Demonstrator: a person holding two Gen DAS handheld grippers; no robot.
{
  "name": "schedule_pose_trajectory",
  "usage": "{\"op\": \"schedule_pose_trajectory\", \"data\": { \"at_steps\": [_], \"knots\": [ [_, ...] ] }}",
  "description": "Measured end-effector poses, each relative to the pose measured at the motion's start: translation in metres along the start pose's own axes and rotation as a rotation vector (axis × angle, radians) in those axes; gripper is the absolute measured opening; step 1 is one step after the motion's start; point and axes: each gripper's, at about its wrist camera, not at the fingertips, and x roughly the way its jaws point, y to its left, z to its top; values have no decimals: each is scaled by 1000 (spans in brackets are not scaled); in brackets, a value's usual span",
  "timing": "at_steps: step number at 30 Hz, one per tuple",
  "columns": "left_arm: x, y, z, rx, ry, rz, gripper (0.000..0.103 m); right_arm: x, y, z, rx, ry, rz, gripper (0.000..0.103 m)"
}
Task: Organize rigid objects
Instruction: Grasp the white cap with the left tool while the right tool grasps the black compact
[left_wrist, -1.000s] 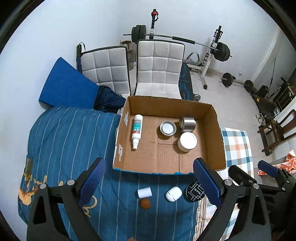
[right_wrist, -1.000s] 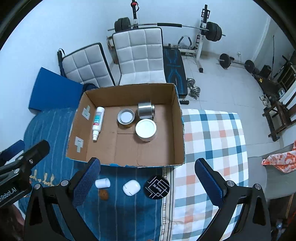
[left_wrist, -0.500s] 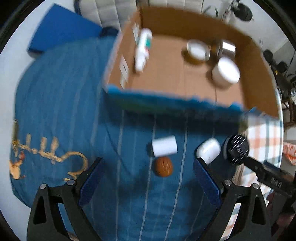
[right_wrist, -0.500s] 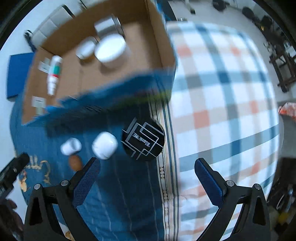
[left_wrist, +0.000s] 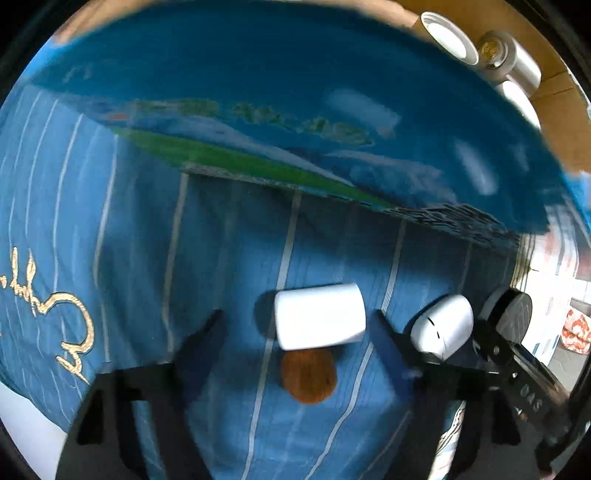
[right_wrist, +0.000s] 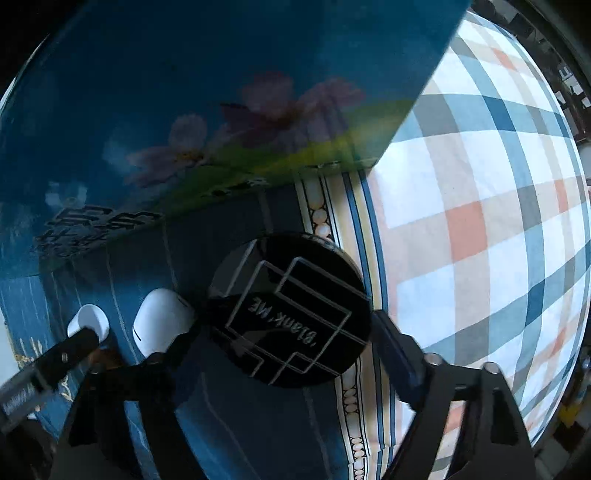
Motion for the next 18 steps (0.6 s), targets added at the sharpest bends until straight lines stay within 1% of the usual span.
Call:
{"op": "schedule_pose_trajectory", "data": {
  "at_steps": [1, 2, 4, 8, 11, 13, 14, 15, 18],
  "knots": [
    [1, -1, 0, 1, -2, 6, 53, 1, -1, -2, -3, 9, 4, 78],
    [1, -2, 0, 3, -12, 19, 47, 1, -3, -4, -5, 22, 11, 78],
    [1, -4, -2, 11, -18, 21, 39, 2, -6, -9, -16, 41, 10, 78],
    [-1, -7, -7, 26, -27, 31, 39, 4, -17, -23, -29, 71, 5, 78],
    [1, -6, -11, 25, -34, 37, 39, 8, -23, -34, -17, 65, 8, 80],
    [0, -7, -13, 23, -36, 35, 39, 11, -18, -35, -34, 75, -35, 80],
    [0, -6, -15, 18, -36, 31, 39, 12, -15, -36, -49, 77, -63, 77],
    [1, -1, -16, 13, -37, 28, 39, 12, -12, -38, -63, 75, -83, 76],
    [-5, 8, -18, 11, -48, 30, 39, 12, -14, -45, -71, 77, -88, 75]
  ]
}}
